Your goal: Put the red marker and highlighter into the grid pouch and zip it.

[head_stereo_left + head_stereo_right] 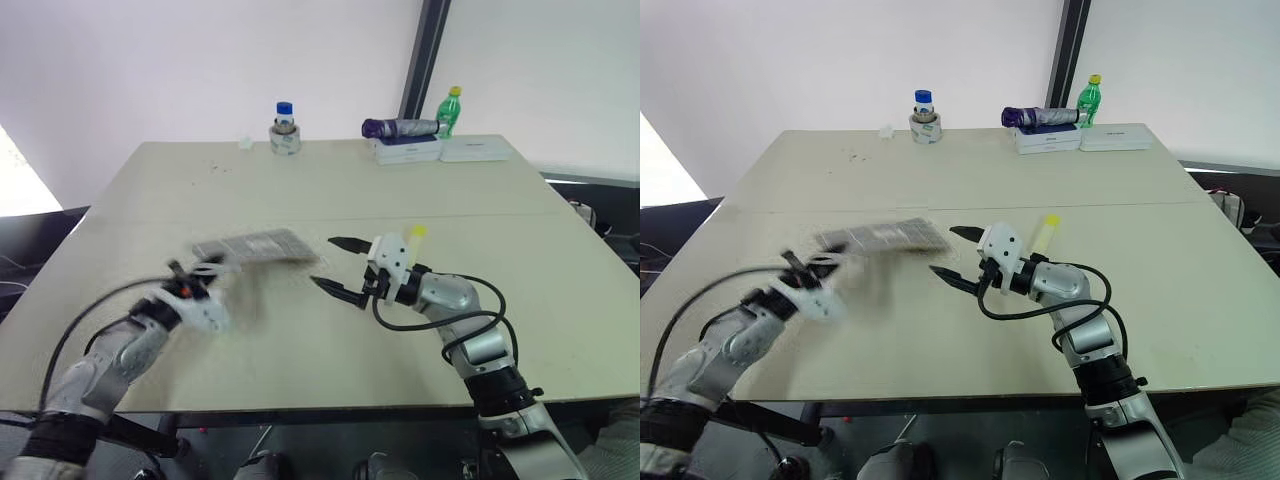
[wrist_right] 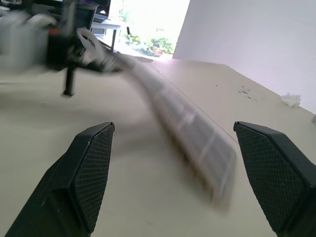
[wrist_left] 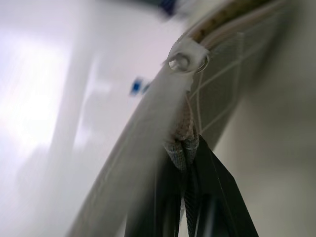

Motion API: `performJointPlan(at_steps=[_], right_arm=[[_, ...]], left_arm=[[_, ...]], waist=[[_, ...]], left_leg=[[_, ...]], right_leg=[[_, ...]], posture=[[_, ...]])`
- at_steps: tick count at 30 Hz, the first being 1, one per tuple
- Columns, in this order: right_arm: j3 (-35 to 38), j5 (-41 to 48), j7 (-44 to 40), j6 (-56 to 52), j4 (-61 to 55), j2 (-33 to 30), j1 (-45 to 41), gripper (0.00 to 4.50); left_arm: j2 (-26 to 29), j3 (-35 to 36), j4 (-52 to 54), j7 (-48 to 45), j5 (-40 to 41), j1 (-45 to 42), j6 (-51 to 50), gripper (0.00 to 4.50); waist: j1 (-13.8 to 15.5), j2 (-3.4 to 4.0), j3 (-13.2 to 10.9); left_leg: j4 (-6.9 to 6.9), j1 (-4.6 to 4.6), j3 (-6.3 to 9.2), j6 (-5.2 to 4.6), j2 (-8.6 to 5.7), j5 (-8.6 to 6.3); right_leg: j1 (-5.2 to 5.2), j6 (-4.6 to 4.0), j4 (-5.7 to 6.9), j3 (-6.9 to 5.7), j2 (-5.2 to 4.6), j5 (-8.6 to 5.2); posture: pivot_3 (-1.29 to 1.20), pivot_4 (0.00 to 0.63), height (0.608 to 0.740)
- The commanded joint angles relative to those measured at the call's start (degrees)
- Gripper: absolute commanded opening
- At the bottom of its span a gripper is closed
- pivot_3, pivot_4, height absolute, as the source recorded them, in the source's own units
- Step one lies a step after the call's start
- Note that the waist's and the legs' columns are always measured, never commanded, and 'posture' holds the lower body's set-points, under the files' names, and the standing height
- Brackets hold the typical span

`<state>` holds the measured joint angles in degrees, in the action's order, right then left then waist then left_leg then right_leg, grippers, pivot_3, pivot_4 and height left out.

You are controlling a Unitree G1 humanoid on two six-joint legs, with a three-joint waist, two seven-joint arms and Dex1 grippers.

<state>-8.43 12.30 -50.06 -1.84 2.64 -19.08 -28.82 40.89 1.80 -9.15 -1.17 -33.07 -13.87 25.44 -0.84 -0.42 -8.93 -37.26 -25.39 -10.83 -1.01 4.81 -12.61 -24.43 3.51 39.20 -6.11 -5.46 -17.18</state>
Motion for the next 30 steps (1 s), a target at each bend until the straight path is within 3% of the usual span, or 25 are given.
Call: performJointPlan(at_steps=[1, 8, 14, 17, 20, 26, 30], right_arm=[[0.8, 0.5, 0.4, 1.4, -0.5, 0.4, -1.1, 4.02], [0.7, 0.4, 0.9, 1.5, -0.7, 0.6, -1.1, 4.02], [0.7, 0.3, 1.0, 1.6, -0.2, 0.5, -1.3, 4.02], [1.3, -0.4, 2.4, 1.1, 0.6, 0.3, -1.5, 4.02], [4.7, 1.2, 5.1, -0.4, 0.9, -0.4, -1.3, 4.02], [14.8, 12.2, 7.9, -9.5, -8.6, -2.5, 7.2, 4.02], [19.0, 12.4, 10.7, -11.5, -15.7, -5.4, 17.5, 4.02]], left_arm=[[2.6, -5.4, 4.0, -2.7, -2.0, 0.5, 8.1, 0.0], [3.5, -2.8, -0.3, -0.7, -0.6, 0.3, 5.9, 0.0], [7.0, -5.2, -3.0, -0.2, -4.3, -0.9, 9.4, 0.0], [3.8, -4.1, -3.3, -2.7, 4.1, -0.4, 9.3, 0.0], [-1.4, -2.4, -1.8, -9.2, 19.6, 1.6, 6.4, 0.0], [-4.3, -1.0, -0.3, -16.8, 31.6, 6.7, 4.9, 0.0], [-4.6, 0.3, 0.1, -19.0, 33.4, 8.2, 4.6, 0.0]], waist=[[-0.2, 0.03, 0.0], [-0.2, -0.02, 0.0], [0.0, -0.02, 0.0], [0.0, -0.02, 0.0], [0.1, -0.03, 0.0], [0.2, -0.04, 0.0], [0.2, -0.05, 0.0]], left_leg=[[0.03, 0.04, -0.02, 0.0, 0.0, 0.0], [0.09, 0.02, -0.05, 0.29, 0.01, 0.16], [0.07, 0.02, -0.05, 0.03, -0.03, 0.01], [0.08, 0.02, -0.05, 0.03, -0.02, 0.01], [0.02, 0.01, -0.06, 0.16, -0.02, 0.09], [0.06, 0.02, -0.02, 0.35, -0.01, 0.2], [0.04, 0.03, 0.06, -0.04, -0.05, -0.04]], right_leg=[[0.01, 0.0, -0.02, 0.01, -0.02, 0.0], [-0.03, 0.0, -0.05, 0.02, -0.02, -0.01], [-0.01, 0.0, -0.06, 0.02, -0.08, -0.01], [-0.02, 0.0, -0.06, 0.02, -0.07, -0.01], [0.02, 0.0, -0.06, 0.02, -0.09, -0.01], [0.04, 0.01, -0.06, 0.02, -0.07, -0.01], [0.14, 0.01, -0.13, -0.01, -0.09, -0.01]], posture=[[0.0, 0.15, 0.74], [0.0, 0.15, 0.74], [0.0, 0.15, 0.74], [0.0, 0.15, 0.74], [0.0, 0.15, 0.74], [0.0, 0.15, 0.74], [0.0, 0.15, 0.74]])
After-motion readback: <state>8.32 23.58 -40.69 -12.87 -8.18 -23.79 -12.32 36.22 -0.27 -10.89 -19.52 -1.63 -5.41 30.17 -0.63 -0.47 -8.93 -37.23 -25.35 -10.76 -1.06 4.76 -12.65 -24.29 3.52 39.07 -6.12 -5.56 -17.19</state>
